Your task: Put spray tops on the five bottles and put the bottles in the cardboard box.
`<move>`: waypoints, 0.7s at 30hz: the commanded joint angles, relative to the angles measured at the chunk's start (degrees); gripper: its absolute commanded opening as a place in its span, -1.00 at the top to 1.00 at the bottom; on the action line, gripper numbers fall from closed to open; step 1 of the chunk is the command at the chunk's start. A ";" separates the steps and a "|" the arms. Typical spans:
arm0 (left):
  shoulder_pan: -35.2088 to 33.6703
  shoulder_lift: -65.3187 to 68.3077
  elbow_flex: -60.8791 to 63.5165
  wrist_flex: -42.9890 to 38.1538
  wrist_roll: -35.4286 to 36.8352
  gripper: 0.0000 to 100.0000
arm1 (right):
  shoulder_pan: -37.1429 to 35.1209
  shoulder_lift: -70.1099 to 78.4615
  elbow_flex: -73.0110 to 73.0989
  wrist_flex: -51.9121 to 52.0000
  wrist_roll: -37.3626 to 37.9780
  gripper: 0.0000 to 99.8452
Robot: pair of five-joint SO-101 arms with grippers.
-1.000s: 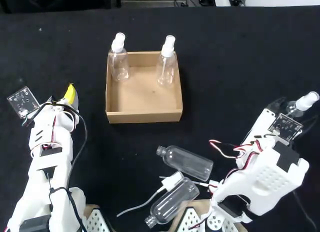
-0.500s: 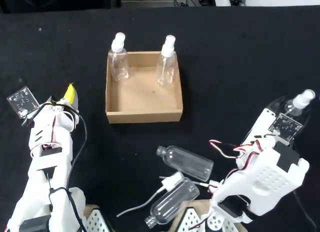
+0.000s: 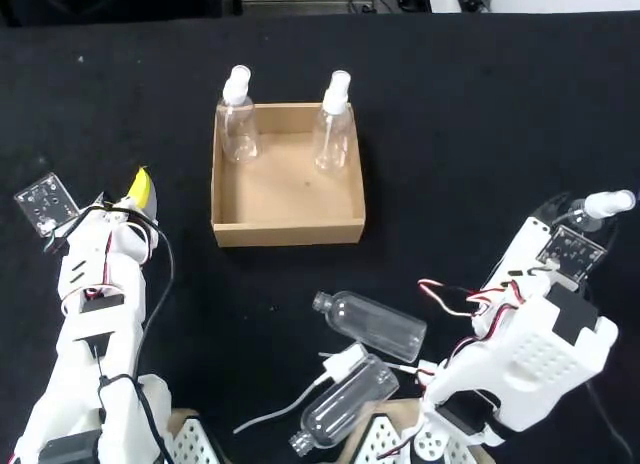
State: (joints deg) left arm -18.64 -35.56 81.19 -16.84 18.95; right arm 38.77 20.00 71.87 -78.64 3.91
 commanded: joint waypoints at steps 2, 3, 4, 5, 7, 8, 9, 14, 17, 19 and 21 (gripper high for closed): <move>0.57 -0.26 -0.40 -1.41 0.44 0.56 | -1.49 -0.13 -0.22 2.73 0.09 0.61; 0.57 -0.26 -0.40 -1.41 0.44 0.56 | -1.49 -0.13 -0.22 2.73 0.09 0.61; 0.57 -0.26 -0.40 -1.41 0.44 0.56 | -1.49 -0.22 -0.22 2.64 0.09 0.61; 0.57 -0.26 -0.40 -1.41 0.44 0.56 | -1.49 -0.22 -0.22 2.55 0.09 0.61; 0.57 -0.26 -0.40 -1.41 0.44 0.56 | -1.49 -0.48 -0.22 2.46 0.09 0.61; 0.57 -0.26 -0.40 -1.41 0.44 0.56 | -1.49 -0.57 -0.22 2.46 0.09 0.61; 0.57 -0.26 -0.40 -1.41 0.44 0.56 | -1.49 -0.57 -0.31 2.37 0.09 0.61; 0.57 -0.26 -0.40 -1.41 0.44 0.56 | -1.49 -0.57 -0.31 2.37 0.09 0.62; 0.57 -0.26 -0.40 -1.41 0.44 0.56 | -1.32 -0.66 -0.31 2.37 0.09 0.65; 0.57 -0.26 -0.40 -1.41 0.44 0.56 | -1.05 -0.75 -0.40 1.93 0.09 0.80; 0.57 -0.26 -0.40 -1.41 0.44 0.56 | -0.97 -0.75 -0.04 -1.41 0.00 0.97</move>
State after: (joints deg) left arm -18.64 -35.56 81.19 -16.84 18.95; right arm 38.77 20.00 71.87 -76.88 4.00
